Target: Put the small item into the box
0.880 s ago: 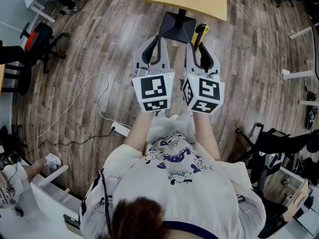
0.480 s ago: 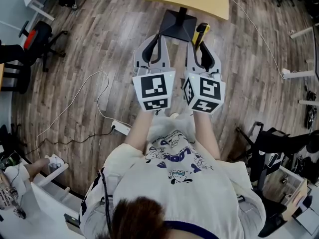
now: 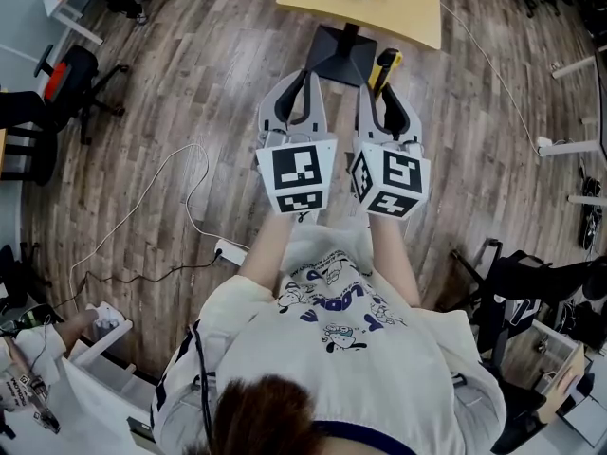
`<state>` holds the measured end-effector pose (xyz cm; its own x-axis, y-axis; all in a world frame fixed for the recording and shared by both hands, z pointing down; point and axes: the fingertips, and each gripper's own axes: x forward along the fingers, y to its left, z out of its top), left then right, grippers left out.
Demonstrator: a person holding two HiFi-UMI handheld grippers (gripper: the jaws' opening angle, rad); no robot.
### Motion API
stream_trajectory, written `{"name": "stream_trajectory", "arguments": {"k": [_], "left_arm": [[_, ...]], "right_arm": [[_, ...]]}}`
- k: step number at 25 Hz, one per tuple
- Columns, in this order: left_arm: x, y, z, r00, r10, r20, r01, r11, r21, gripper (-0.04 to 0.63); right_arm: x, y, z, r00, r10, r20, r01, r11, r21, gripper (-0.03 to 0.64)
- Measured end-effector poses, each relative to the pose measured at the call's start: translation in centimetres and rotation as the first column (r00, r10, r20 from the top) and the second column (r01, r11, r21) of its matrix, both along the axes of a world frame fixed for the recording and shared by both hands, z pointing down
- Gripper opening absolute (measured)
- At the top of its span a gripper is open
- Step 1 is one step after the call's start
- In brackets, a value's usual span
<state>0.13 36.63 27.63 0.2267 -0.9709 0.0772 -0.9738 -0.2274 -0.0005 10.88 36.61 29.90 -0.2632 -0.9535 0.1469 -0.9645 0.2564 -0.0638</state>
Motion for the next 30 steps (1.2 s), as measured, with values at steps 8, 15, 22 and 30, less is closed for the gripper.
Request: {"name": "stream_trajectory", "arguments": {"k": [8,15,22,30], "left_arm": [[-1.3,-2.3,0.7,1.000,0.017,0.006,-0.017,1.000,-0.021,0.023],[-1.5,-4.8,1.5,1.000,0.002,-0.005,-0.002,0.999,-0.040,0.023],[-1.4,-9.5,2.1,1.000,-0.018,-0.001,0.018,0.999,-0.051,0.023],[-0.3,-17.5,2.0,0.999,-0.040,0.005,0.040,0.998,-0.054,0.023]], "right_arm": [[-1.3,-2.2,0.3,1.000,0.018,0.011,-0.018,1.000,-0.014,0.129],[-1.6,-4.7,1.0,1.000,0.002,0.006,-0.001,1.000,-0.031,0.129],[-1.5,-9.7,1.8,1.000,-0.016,0.017,0.017,0.999,-0.049,0.129],[-0.3,-18.1,1.8,0.999,-0.040,0.031,0.042,0.998,-0.055,0.129]]}}
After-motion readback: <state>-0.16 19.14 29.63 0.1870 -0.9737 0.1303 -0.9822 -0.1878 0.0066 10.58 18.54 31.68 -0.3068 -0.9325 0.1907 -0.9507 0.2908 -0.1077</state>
